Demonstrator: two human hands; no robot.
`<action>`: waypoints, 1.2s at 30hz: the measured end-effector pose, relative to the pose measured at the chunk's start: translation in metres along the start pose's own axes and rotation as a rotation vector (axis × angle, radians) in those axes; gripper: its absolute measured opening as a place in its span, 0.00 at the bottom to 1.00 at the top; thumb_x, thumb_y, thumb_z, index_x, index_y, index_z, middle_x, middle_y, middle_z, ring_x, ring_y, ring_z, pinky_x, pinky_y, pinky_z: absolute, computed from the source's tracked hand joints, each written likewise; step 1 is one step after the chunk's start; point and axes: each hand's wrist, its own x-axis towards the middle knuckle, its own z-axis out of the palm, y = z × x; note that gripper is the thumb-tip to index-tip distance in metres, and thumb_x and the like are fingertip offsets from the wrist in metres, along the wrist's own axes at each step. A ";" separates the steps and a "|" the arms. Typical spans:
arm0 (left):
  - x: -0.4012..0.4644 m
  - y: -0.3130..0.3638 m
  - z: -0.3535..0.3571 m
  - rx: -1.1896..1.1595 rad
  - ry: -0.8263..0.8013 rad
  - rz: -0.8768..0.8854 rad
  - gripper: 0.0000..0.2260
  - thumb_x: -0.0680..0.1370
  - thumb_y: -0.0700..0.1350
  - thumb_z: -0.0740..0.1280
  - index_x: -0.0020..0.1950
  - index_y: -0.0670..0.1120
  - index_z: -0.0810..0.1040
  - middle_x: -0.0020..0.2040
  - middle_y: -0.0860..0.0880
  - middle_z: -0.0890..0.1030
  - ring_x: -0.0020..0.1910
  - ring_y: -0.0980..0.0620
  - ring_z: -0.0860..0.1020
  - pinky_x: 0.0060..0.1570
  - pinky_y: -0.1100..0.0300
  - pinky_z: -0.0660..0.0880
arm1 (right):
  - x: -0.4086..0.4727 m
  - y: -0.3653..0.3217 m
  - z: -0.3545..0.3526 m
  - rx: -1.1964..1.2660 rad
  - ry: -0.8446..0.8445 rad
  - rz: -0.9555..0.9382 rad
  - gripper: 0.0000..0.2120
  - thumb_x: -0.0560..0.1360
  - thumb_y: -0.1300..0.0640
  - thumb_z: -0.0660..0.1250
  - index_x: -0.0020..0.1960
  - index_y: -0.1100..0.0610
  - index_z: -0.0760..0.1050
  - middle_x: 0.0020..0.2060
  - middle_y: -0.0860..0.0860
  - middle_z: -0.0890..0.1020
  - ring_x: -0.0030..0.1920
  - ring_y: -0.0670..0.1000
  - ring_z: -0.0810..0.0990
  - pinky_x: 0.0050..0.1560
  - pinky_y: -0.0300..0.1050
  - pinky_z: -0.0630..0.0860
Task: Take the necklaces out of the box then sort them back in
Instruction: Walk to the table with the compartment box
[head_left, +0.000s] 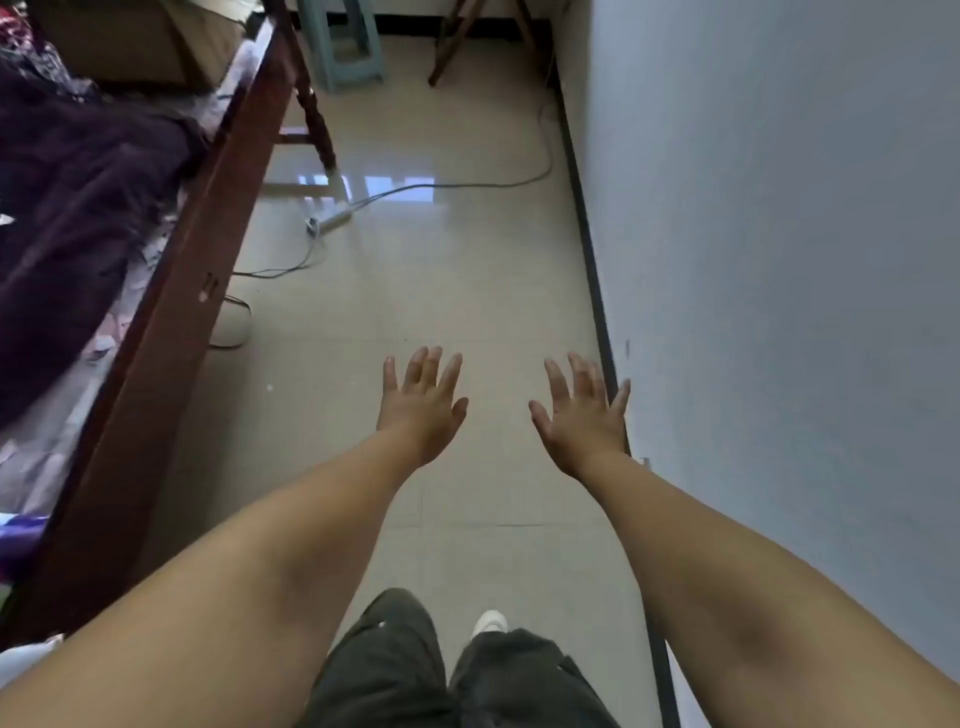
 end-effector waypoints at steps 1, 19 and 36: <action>0.002 0.002 0.003 0.020 -0.021 -0.008 0.26 0.81 0.55 0.46 0.76 0.48 0.41 0.78 0.45 0.47 0.77 0.47 0.43 0.71 0.39 0.40 | 0.002 0.002 0.003 -0.022 -0.026 0.009 0.28 0.80 0.42 0.45 0.77 0.49 0.42 0.78 0.53 0.44 0.77 0.54 0.41 0.70 0.69 0.39; 0.281 -0.102 -0.089 -0.016 -0.002 0.004 0.26 0.81 0.55 0.47 0.76 0.49 0.43 0.78 0.45 0.48 0.76 0.47 0.45 0.71 0.40 0.41 | 0.296 -0.039 -0.062 -0.025 -0.027 0.065 0.27 0.80 0.44 0.46 0.76 0.49 0.44 0.77 0.54 0.49 0.77 0.55 0.45 0.70 0.69 0.41; 0.678 -0.117 -0.196 0.021 0.003 0.011 0.26 0.82 0.55 0.47 0.76 0.49 0.43 0.78 0.45 0.47 0.77 0.47 0.43 0.71 0.40 0.38 | 0.681 0.022 -0.179 0.001 -0.014 0.087 0.27 0.81 0.45 0.45 0.77 0.49 0.42 0.78 0.54 0.45 0.77 0.54 0.42 0.71 0.68 0.40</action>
